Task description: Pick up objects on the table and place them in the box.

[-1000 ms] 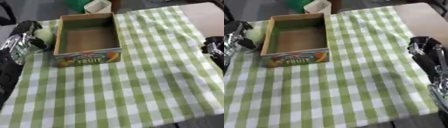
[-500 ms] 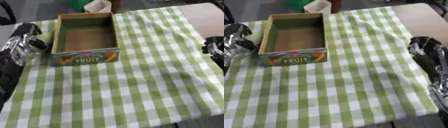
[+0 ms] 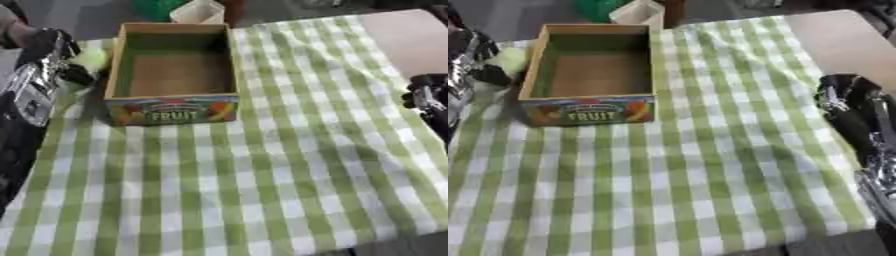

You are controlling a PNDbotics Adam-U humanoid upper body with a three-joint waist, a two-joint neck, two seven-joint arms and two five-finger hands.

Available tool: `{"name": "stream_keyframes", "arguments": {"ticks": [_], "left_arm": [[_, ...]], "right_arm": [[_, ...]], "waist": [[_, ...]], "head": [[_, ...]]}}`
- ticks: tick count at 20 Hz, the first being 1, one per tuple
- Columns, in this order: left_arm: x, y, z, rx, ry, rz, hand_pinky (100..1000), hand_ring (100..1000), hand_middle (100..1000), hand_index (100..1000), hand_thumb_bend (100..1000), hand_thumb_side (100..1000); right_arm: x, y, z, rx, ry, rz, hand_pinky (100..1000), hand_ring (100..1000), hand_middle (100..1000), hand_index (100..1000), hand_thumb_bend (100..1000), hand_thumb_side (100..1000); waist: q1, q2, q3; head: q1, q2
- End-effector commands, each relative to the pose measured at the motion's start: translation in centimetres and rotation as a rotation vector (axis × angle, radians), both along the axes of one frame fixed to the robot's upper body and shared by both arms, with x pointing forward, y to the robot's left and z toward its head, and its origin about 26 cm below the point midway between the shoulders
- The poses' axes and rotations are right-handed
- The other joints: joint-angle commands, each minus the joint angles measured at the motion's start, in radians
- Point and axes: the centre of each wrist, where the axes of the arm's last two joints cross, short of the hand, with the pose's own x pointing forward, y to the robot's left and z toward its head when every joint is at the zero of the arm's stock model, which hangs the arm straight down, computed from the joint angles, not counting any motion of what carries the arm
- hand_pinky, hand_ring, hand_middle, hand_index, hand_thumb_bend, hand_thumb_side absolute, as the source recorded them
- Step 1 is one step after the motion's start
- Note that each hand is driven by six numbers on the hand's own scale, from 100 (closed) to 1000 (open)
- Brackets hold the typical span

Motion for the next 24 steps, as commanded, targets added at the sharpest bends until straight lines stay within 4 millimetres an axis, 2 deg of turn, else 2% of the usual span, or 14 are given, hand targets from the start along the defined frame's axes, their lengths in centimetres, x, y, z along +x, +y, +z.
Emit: {"name": "stream_keyframes", "arguments": {"ticks": [1,9,13,20,24], "left_arm": [[-0.7,0.4,4.1,-0.014,-0.086,-0.033,284,134,142,302,572,100],[-1.1,0.0,5.0,-0.038,-0.081,-0.099,290,140,148,313,608,100],[-1.3,-1.1,5.3,-0.058,-0.070,-0.188,294,145,154,320,612,100],[-1.4,-7.4,5.2,0.034,-0.056,-0.391,313,177,187,348,647,100],[-1.4,-10.5,3.9,0.100,-0.004,-0.480,344,208,219,375,671,100]], "right_arm": [[0.0,-0.6,0.7,-0.011,-0.020,-0.011,602,598,562,656,100,462],[0.0,-0.6,0.7,-0.010,-0.018,-0.013,602,599,562,657,100,461],[0.0,-0.6,0.6,-0.009,-0.017,-0.012,602,599,562,657,100,461],[0.1,-0.2,0.7,-0.008,-0.015,0.005,603,600,562,657,100,460],[0.2,0.0,0.7,-0.006,-0.013,0.014,603,600,562,657,100,461]], "waist": [[-0.005,-0.026,0.001],[-0.007,-0.034,0.002],[-0.007,-0.035,0.004],[-0.012,-0.034,-0.004],[-0.012,-0.033,-0.013]], "head": [[-0.003,-0.001],[-0.006,-0.003],[-0.007,-0.002],[0.007,-0.003],[0.015,-0.001]]}}
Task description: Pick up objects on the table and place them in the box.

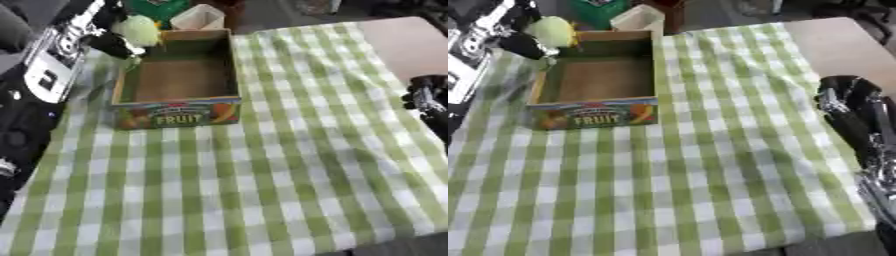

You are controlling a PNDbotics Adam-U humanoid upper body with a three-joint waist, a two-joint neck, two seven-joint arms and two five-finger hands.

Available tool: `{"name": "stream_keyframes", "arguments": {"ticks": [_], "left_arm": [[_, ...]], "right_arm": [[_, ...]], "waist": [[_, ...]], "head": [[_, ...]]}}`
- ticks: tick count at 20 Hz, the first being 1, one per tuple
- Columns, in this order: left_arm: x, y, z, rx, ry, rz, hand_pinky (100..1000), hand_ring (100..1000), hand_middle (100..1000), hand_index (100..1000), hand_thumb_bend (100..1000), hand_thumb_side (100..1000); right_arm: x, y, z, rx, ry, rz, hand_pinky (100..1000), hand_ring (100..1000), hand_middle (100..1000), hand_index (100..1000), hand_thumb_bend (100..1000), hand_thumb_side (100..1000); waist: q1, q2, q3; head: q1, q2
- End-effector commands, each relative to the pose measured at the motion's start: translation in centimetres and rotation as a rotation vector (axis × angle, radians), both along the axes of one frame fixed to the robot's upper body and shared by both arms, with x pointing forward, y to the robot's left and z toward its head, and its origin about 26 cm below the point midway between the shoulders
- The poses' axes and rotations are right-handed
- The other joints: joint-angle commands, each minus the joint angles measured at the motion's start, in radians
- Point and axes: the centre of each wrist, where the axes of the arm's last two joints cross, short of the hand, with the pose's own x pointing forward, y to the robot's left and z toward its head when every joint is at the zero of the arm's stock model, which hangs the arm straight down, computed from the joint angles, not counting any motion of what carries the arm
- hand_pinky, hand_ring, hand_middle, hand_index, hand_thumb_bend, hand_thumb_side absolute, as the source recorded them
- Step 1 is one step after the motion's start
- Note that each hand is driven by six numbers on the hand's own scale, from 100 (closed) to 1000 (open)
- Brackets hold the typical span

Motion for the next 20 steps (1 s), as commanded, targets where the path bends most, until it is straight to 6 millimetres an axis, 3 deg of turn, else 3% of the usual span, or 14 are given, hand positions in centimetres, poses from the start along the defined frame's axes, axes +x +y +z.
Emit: {"name": "stream_keyframes", "arguments": {"ticks": [1,5,8,9,10,11,14,20], "left_arm": [[-0.2,-2.1,0.4,0.067,-0.006,-0.066,356,223,234,387,680,100],[0.2,-2.6,-2.0,0.141,0.059,-0.076,431,358,362,488,774,100],[0.5,-2.1,-2.9,0.167,0.074,-0.055,565,565,569,687,775,100],[0.5,-1.9,-3.0,0.170,0.064,-0.046,620,646,652,759,853,142],[0.5,-1.7,-2.9,0.171,0.042,-0.037,667,711,721,800,959,238],[0.4,-1.5,-2.6,0.168,0.000,-0.026,700,748,759,822,1000,268],[0.0,-1.1,-1.5,0.142,-0.141,0.011,769,811,822,853,1000,283],[-2.1,1.2,2.2,-0.083,-0.319,0.004,735,768,773,825,1000,315]], "right_arm": [[0.2,0.0,0.8,-0.007,-0.018,0.010,603,600,562,657,100,462],[0.2,0.0,0.7,-0.005,-0.018,0.010,603,600,562,658,100,463],[0.2,-0.1,0.7,-0.004,-0.017,0.007,604,601,562,658,100,465],[0.2,-0.1,0.6,-0.004,-0.017,0.007,604,601,562,658,100,466],[0.2,-0.1,0.6,-0.003,-0.017,0.007,604,601,562,658,100,466],[0.2,-0.1,0.6,-0.003,-0.016,0.007,604,601,563,658,100,466],[0.1,-0.2,0.5,-0.003,-0.016,0.003,604,601,562,658,100,467],[0.0,-0.4,0.3,0.000,-0.013,-0.007,605,602,562,658,100,470]], "waist": [[-0.005,-0.018,-0.004],[-0.002,-0.018,-0.010],[0.000,-0.019,-0.010],[0.001,-0.019,-0.009],[0.001,-0.019,-0.008],[0.002,-0.019,-0.006],[0.002,-0.019,-0.001],[0.001,-0.020,0.016]], "head": [[0.008,-0.002],[0.009,-0.006],[0.007,-0.007],[0.006,-0.008],[0.005,-0.008],[0.003,-0.008],[-0.001,-0.008],[-0.014,-0.010]]}}
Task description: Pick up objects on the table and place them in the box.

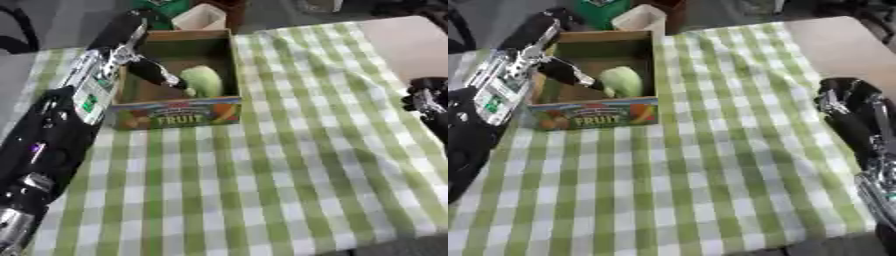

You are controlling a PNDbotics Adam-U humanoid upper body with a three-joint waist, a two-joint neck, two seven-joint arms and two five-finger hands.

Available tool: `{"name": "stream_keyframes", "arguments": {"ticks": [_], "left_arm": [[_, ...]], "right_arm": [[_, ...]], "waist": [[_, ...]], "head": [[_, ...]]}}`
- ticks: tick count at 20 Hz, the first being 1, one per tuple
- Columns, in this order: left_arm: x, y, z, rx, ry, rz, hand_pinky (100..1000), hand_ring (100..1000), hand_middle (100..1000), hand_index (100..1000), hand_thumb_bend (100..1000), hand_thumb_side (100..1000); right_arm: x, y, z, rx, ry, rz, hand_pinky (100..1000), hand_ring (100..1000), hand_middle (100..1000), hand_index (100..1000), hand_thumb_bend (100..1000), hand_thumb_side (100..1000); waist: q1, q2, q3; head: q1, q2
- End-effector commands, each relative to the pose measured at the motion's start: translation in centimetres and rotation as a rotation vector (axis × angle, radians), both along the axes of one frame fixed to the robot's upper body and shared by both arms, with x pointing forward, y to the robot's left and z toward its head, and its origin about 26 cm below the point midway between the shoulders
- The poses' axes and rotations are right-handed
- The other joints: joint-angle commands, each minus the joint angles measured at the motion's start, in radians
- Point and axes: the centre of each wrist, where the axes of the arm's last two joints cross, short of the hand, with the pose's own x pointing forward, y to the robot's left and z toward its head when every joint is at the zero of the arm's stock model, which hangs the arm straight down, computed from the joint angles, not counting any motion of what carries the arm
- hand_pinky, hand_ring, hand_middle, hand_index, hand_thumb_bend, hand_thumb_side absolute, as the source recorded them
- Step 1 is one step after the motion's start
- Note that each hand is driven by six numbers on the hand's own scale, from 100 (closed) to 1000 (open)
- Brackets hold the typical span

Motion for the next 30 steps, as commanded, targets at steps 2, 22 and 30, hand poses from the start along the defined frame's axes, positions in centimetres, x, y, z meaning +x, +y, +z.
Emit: {"name": "stream_keyframes", "arguments": {"ticks": [2,22,30], "left_arm": [[-2.4,3.4,4.5,-0.163,-0.128,-0.052,713,739,741,812,1000,338],[-11.9,15.6,2.5,-0.003,0.094,0.082,675,675,687,766,691,100],[-11.8,16.5,1.6,-0.008,0.155,0.100,671,668,679,765,701,100]], "right_arm": [[-0.1,-0.7,0.5,-0.008,-0.018,-0.014,605,602,562,659,100,470],[-0.5,-1.4,-0.2,-0.003,-0.007,-0.053,605,603,562,659,100,472],[-0.6,-1.5,-0.2,-0.001,-0.006,-0.054,606,604,562,659,100,473]], "waist": [[-0.003,-0.023,0.012],[-0.012,-0.033,0.078],[-0.017,-0.033,0.084]], "head": [[-0.016,-0.007],[-0.049,-0.006],[-0.048,-0.004]]}}
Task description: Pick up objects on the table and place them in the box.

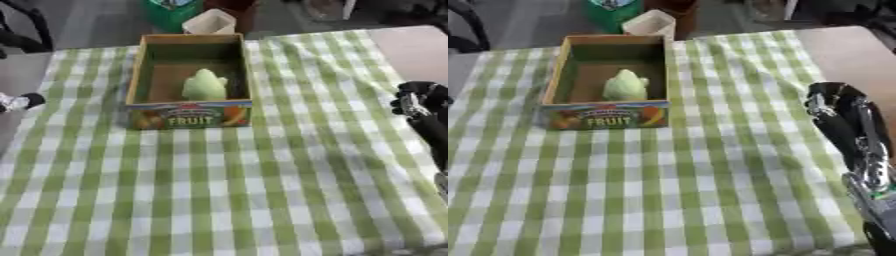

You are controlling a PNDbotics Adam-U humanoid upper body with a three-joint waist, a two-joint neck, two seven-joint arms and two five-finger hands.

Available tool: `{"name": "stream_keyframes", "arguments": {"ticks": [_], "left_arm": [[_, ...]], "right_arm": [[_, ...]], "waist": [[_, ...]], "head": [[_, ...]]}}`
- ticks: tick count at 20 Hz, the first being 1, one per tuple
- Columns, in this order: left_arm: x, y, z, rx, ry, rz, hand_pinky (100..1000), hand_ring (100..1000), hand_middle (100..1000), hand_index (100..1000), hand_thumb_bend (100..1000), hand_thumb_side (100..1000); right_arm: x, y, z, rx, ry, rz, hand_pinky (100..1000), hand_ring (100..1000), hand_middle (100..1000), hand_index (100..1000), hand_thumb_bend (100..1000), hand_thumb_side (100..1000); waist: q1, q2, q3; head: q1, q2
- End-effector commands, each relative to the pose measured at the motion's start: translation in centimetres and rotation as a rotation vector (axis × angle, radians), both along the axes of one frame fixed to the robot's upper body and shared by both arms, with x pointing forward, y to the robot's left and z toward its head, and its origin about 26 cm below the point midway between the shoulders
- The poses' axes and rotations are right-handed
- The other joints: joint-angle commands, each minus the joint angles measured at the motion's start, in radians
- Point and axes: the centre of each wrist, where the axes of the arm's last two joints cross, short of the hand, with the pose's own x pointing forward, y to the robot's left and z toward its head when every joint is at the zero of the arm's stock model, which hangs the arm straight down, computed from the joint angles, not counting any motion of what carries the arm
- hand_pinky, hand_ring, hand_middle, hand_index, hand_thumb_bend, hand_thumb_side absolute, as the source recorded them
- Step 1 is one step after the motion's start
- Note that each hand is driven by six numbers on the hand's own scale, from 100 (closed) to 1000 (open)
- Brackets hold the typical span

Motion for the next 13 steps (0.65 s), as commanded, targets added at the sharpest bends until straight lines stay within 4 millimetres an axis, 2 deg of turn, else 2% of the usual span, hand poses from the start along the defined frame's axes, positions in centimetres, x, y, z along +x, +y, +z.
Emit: {"name": "stream_keyframes", "arguments": {"ticks": [1,7,11,13], "left_arm": [[-0.36,0.94,1.27,0.026,-0.020,0.021,671,668,679,765,698,100],[-0.33,1.01,0.97,0.017,-0.014,0.020,670,666,676,764,697,100],[-0.31,1.03,0.87,0.013,-0.012,0.020,669,665,675,762,698,100],[-0.26,0.93,0.94,0.013,-0.014,0.016,670,666,676,762,698,100]], "right_arm": [[0.07,-0.43,0.94,-0.014,-0.026,-0.009,606,604,562,659,100,474],[0.06,-0.42,0.91,-0.011,-0.025,-0.010,606,604,562,659,100,475],[0.05,-0.47,0.93,-0.013,-0.025,-0.011,606,604,562,659,100,475],[0.06,-0.43,0.97,-0.013,-0.027,-0.009,606,604,562,659,100,476]], "waist": [[-0.003,-0.018,0.001],[-0.005,-0.017,0.002],[-0.003,-0.017,0.001],[-0.004,-0.016,0.001]], "head": [[0.000,-0.003],[0.007,0.001],[0.056,0.006],[0.063,0.013]]}}
